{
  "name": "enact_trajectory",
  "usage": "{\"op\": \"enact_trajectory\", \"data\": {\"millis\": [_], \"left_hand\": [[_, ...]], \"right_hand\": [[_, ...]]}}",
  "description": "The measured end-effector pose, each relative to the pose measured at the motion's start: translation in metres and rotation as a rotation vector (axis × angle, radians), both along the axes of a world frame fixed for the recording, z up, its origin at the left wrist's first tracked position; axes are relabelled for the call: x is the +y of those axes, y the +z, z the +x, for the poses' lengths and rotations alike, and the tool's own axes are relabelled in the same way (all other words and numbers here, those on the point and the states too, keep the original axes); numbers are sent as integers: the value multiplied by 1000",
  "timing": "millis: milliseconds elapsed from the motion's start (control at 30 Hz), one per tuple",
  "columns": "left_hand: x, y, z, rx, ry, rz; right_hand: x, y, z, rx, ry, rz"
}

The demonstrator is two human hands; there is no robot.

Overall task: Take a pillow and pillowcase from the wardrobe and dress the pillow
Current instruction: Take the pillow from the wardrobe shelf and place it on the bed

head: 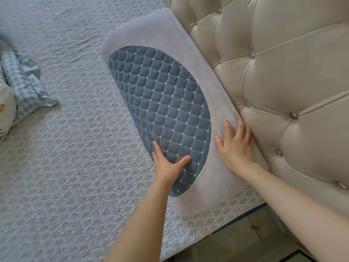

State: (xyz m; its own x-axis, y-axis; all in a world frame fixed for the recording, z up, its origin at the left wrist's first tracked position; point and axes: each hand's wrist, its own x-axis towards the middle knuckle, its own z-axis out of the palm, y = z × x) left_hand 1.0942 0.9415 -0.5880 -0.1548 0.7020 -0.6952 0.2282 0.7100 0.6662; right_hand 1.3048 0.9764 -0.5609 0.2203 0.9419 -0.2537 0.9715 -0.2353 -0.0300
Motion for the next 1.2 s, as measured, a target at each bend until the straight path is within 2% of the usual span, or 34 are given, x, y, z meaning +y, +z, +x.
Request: {"op": "enact_trajectory", "data": {"millis": [133,267,400,467,567,633,767,933,1200], "left_hand": [[-16,4,2,2,-31,1],[-7,9,0,50,-124,-97],[-17,26,-20,-10,-145,-95],[-31,46,-34,-41,-142,-98],[-56,76,-59,-111,33,-84],[-76,95,-79,-96,146,-65],[-132,129,-117,-44,219,-8],[-228,163,-171,71,295,91],[-408,208,-271,137,731,237]], "right_hand": [[-7,0,-2,-5,20,-42],[-5,1,-3,24,5,-100],[-7,15,-16,55,-27,-177],[-15,27,-31,86,27,-223],[-36,52,-58,197,127,-303],[-54,68,-81,275,207,-318],[-100,102,-135,412,319,-394],[-170,139,-215,487,547,-343],[-298,188,-353,558,812,-347]]}}
